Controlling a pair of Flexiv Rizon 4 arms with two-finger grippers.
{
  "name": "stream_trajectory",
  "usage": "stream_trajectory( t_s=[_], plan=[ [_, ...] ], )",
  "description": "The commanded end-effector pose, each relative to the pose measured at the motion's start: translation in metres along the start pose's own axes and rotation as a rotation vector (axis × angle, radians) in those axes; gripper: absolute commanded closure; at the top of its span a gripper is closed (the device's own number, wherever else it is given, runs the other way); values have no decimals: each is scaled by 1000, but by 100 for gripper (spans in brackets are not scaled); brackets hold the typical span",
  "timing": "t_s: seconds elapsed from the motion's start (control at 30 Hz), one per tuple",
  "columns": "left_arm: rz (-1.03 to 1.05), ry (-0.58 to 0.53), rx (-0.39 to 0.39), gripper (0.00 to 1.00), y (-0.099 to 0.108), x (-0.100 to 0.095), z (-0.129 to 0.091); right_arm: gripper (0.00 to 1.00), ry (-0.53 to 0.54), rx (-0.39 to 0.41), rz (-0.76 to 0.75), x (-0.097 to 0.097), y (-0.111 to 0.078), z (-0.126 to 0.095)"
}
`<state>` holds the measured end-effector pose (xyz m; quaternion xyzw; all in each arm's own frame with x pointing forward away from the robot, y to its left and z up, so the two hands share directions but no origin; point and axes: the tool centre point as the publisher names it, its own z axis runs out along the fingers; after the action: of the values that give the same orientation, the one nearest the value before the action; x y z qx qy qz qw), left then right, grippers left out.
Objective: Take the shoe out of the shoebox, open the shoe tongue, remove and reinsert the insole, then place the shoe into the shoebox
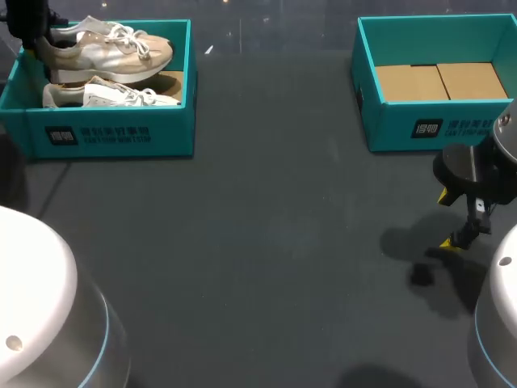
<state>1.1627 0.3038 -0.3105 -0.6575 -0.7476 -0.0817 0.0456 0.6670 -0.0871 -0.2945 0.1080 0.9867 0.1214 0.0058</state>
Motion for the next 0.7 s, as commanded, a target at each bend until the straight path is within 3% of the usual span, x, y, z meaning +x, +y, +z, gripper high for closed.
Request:
stream_trajectory(
  t_s=[0.03,0.7],
  plan=[
    [-5,8,13,100,14,-4,5,0,-2,0,0,1,-1,0],
    [-2,23,36,100,24,-19,27,0,-2,0,0,1,-1,0]
  ],
)
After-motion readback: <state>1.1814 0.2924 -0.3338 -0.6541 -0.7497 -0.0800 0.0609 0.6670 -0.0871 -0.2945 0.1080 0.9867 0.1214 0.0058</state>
